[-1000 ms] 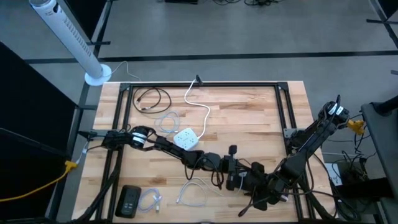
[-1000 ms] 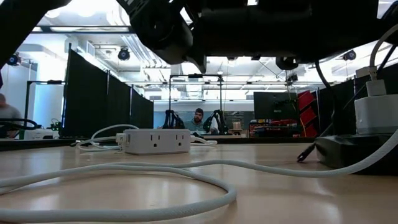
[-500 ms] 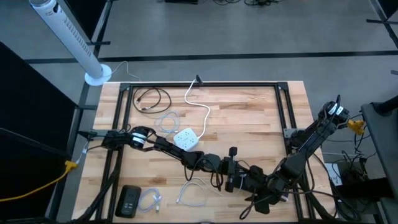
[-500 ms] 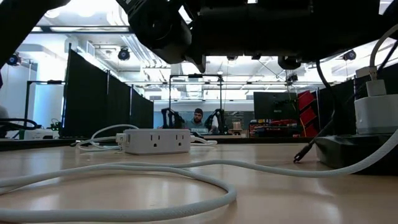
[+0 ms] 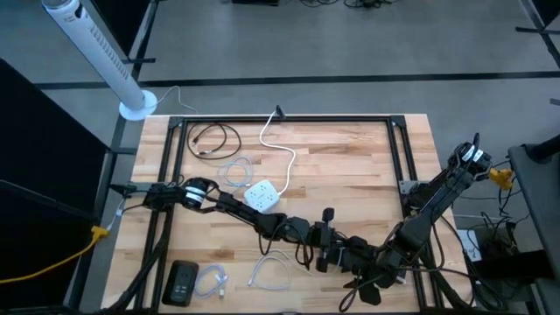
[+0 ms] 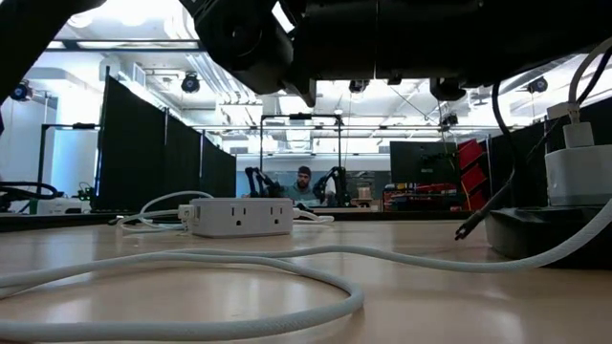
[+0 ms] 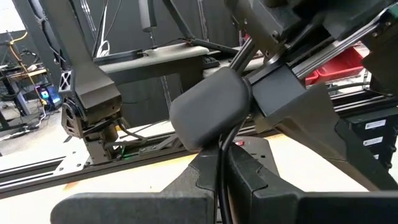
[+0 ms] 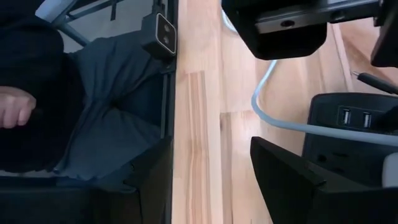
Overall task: Plug in charger cables
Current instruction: Remove the black charger cable in the black outlet
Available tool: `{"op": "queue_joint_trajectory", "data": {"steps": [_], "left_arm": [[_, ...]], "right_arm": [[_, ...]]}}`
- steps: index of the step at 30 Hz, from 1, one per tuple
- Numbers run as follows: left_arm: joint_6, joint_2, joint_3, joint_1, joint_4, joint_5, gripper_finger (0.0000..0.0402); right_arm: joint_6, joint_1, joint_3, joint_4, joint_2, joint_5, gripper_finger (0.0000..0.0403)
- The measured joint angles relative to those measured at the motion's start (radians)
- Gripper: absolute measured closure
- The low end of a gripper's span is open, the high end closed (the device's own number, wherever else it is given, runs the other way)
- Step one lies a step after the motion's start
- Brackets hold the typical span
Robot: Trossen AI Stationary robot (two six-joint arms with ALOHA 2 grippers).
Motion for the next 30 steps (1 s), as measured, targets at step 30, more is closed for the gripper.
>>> {"op": "queue_joint_trajectory", "data": {"steps": [30], "left_arm": [[-0.001, 0.008, -0.006, -0.003, 0.052, 0.013, 0.0401]], "right_arm": [[0.166, -0.033, -0.056, -0.165, 0.027, 0.022, 0.0204]]}}
